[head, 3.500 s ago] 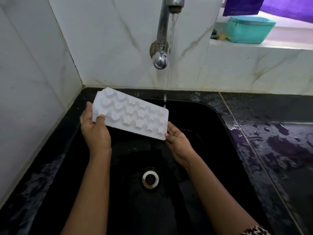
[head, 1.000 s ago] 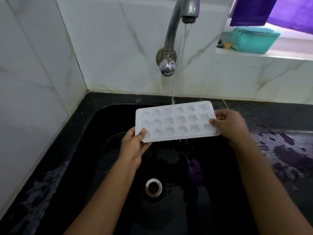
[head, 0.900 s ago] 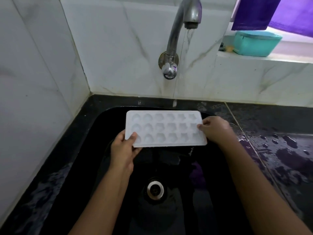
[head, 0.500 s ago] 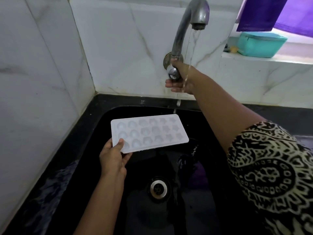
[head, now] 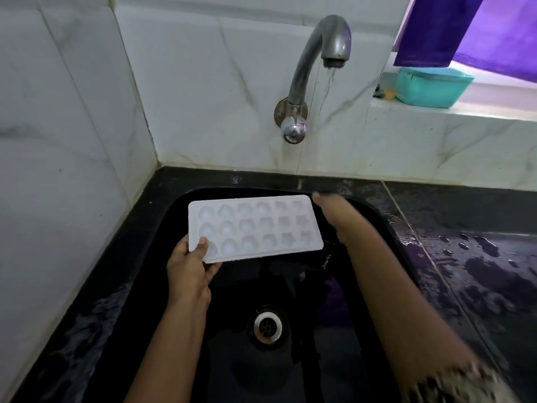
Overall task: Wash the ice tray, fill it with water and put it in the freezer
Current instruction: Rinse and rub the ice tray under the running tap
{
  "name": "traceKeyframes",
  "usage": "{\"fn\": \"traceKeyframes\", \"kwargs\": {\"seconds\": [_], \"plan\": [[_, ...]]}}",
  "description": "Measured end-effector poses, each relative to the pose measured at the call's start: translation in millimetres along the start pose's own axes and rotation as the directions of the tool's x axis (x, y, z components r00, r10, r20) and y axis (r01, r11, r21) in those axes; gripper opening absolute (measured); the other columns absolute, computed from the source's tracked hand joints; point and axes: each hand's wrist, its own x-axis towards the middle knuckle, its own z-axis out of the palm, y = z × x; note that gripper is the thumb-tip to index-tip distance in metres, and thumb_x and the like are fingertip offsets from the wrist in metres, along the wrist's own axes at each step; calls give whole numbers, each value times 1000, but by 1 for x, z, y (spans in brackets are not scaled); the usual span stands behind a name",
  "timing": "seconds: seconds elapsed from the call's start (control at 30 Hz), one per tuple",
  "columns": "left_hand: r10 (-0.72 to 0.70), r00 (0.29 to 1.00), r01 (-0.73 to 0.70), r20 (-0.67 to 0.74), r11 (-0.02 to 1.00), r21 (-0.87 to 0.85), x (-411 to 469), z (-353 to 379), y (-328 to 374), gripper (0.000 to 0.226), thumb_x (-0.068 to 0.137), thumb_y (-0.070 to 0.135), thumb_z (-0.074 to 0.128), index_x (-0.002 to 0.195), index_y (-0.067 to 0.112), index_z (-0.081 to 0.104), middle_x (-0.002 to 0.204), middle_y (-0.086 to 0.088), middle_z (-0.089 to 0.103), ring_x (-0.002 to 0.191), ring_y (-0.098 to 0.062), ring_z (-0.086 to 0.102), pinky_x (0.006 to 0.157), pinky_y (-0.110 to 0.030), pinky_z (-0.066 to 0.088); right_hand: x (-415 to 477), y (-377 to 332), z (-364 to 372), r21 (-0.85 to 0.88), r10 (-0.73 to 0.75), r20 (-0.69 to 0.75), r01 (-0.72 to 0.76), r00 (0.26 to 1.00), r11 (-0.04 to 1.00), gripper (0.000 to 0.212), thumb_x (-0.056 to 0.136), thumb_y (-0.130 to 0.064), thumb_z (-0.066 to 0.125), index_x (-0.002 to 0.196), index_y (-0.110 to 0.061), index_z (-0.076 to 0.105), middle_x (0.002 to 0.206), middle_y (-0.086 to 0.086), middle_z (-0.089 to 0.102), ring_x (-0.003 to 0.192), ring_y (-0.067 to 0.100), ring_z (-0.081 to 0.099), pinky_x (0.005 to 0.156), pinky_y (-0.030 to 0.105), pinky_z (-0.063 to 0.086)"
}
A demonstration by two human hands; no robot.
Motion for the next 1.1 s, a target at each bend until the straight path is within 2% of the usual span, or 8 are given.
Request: {"fn": "traceKeyframes", "kwargs": {"seconds": [0.17, 0.37, 0.5, 0.6, 0.7, 0.8, 0.93, 1.1], "plan": [[48, 991, -68, 122, 985, 161, -7, 5, 1, 25, 99, 9, 51, 121, 20, 57, 111, -3, 66, 99, -20, 64, 68, -30, 52, -37, 79, 11, 510, 93, 85, -123, 992, 851, 26, 100, -15, 41, 121, -7, 54, 107, 11, 65, 88, 25, 64, 74, 40, 54], [-109, 972, 79, 207, 986, 148, -17, 10, 0, 30, 99, 23, 41, 122, 29, 59, 123, 2, 63, 122, -22, 51, 94, -44, 39, -53, 87, 4, 694, -12, -67, 55, 998, 718, 34, 93, 9, 38, 97, -15, 61, 80, -2, 70, 71, 11, 67, 58, 22, 52], [-217, 925, 227, 311, 974, 5, -17, 8, 2, 43, 92, 45, 29, 114, 26, 60, 122, -3, 61, 121, -26, 48, 97, -54, 32, -57, 81, -4, 728, -73, -112, 131, 991, 673, 37, 95, 8, 36, 107, -15, 63, 91, -7, 70, 83, 5, 65, 75, 20, 51], [-225, 896, 273, 382, 959, -75, -14, 5, 5, 73, 83, 72, 32, 131, 24, 56, 124, -4, 64, 114, -23, 56, 98, -54, 33, -54, 81, -9, 877, -36, -78, 85, 996, 473, 30, 94, -4, 41, 113, -12, 62, 108, 0, 69, 99, 11, 65, 84, 24, 51], [-145, 917, 159, 372, 987, -8, -18, 6, 4, 47, 95, 49, 41, 125, 17, 59, 114, -2, 70, 101, -17, 64, 85, -39, 45, -52, 83, -15, 940, -30, -29, 38, 999, 338, 36, 96, -20, 34, 120, -7, 58, 119, 9, 61, 110, 17, 59, 85, 27, 50], [-39, 952, 43, 304, 999, -6, -17, 9, -1, 26, 102, 21, 42, 118, 16, 62, 106, 1, 72, 95, -13, 68, 82, -30, 52, -53, 83, -10, 776, 4, 28, -24, 1000, 630, 21, 97, -20, 46, 104, -6, 59, 92, 7, 66, 77, 17, 65, 61, 26, 53], [35, 990, -83, 136, 929, 361, -12, 6, -9, 21, 101, 14, 49, 111, 12, 66, 107, -10, 70, 84, -11, 65, 73, -21, 50, -45, 99, 1, 268, 240, -29, -224, 970, 937, 28, 92, -29, 58, 102, -4, 61, 93, 11, 65, 81, 26, 63, 78, 44, 55], [427, 862, -505, 275, 776, 379, -25, 10, -2, 47, 99, 48, 40, 142, 28, 47, 133, 21, 52, 106, 18, 50, 89, -5, 38, -53, 88, 0, 336, -273, -335, 385, 902, 859, 42, 89, -36, 63, 127, -22, 53, 112, -5, 64, 99, 9, 64, 82, 29, 55]]}}
